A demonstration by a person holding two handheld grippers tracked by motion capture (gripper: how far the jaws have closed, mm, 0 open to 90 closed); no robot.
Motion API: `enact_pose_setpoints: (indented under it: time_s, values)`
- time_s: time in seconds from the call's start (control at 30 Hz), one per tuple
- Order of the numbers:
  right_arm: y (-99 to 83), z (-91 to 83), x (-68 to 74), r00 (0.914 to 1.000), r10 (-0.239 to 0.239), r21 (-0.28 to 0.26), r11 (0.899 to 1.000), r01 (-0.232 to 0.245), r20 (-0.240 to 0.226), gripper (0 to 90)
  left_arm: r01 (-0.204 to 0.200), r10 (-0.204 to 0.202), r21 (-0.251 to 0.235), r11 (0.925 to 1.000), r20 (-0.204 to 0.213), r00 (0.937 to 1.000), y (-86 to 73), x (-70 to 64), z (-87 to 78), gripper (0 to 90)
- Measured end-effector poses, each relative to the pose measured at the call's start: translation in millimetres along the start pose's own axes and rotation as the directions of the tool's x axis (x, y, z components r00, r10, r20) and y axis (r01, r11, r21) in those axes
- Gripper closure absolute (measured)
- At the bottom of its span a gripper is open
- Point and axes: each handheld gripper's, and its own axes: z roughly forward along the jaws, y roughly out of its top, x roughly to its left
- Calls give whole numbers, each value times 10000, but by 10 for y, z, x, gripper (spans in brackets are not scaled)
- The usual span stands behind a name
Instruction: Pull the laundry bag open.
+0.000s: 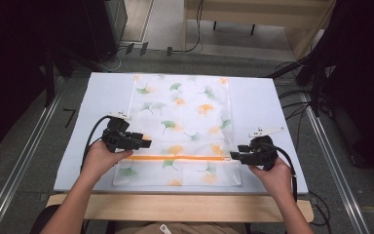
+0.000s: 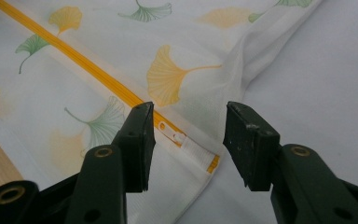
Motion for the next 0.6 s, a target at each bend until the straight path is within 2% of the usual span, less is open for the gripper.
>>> enact_pose_setpoints:
  time_s: [0.07, 0.1, 0.17, 0.23, 0.27, 0.43, 0.47, 0.6]
  values:
    - [-9, 1, -2, 10000, -41, 42, 10000, 41, 33, 541, -93, 93, 0, 10000, 12, 10000, 12, -28, 17, 468]
    - [-23, 6, -3, 10000, -14, 51, 10000, 14, 35, 542, -333, 334, -60, 9994, 101, 9994, 41, -96, 48, 472]
    - [-33, 22, -7, 10000, -14, 92, 10000, 14, 53, 544, -464, 467, -118, 9989, 277, 9985, 68, -154, 92, 473]
    - [-40, 33, -7, 10000, -32, 105, 9999, 31, 25, 546, -473, 476, -112, 9988, 324, 9983, 79, -181, 116, 471]
    - [-54, 48, -1, 10000, -52, 240, 9997, 52, 24, 550, -644, 644, 0, 9979, 403, 9971, 98, -222, 155, 471]
    - [-88, 43, 8, 9999, -75, 303, 9995, 72, 101, 555, -766, 766, -10, 9971, 509, 9958, 140, -292, 217, 469]
    - [-107, 35, 3, 9999, 31, 325, 9995, -34, 114, 558, -803, 802, -19, 9968, 654, 9946, 160, -324, 251, 478]
    - [-128, 65, -12, 9999, 83, 397, 9992, -87, 105, 568, -848, 837, 119, 9963, 729, 9938, 183, -385, 319, 505]
